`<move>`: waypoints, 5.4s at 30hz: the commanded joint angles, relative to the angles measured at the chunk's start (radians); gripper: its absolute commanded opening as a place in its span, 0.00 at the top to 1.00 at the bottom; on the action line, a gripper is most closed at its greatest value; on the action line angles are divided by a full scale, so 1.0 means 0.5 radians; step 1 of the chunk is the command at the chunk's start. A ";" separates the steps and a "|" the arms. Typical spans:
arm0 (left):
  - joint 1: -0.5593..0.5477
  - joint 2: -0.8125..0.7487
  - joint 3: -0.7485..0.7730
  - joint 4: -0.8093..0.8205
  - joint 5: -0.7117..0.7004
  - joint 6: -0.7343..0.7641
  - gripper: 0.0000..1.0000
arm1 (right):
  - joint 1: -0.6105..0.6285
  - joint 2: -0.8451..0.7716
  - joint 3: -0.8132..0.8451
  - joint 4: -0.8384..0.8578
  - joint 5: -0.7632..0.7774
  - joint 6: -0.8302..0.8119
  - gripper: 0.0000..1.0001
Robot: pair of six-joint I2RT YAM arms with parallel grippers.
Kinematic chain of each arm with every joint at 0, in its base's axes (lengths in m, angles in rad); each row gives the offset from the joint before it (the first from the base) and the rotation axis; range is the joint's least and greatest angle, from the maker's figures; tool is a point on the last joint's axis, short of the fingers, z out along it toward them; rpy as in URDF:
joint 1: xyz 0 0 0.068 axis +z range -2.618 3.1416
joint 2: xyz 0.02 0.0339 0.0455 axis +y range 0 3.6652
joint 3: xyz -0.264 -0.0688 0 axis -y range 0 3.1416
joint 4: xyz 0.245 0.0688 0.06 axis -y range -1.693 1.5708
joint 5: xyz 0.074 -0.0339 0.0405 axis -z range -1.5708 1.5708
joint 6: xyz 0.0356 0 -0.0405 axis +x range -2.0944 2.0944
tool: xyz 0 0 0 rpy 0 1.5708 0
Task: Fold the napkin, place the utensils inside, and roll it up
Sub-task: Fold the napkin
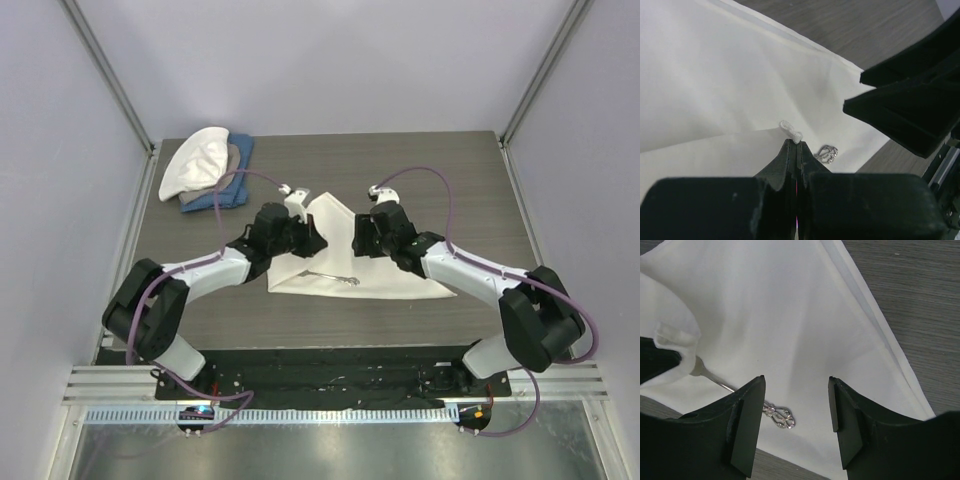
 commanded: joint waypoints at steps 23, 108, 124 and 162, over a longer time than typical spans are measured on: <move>-0.474 0.353 0.253 -0.350 0.035 0.384 1.00 | -0.061 -0.151 -0.054 0.077 0.076 0.059 0.39; 0.434 -0.785 0.639 -1.788 -0.376 0.043 0.00 | -1.266 -0.992 -0.514 -0.981 -0.265 0.562 0.37; 0.904 -0.847 0.542 -1.767 -0.165 0.167 0.00 | -1.341 -1.425 -0.800 -0.901 0.066 0.832 0.37; 0.922 -0.840 0.551 -1.878 -0.238 0.228 0.00 | -1.362 -1.265 -0.797 -0.901 -0.105 0.887 0.55</move>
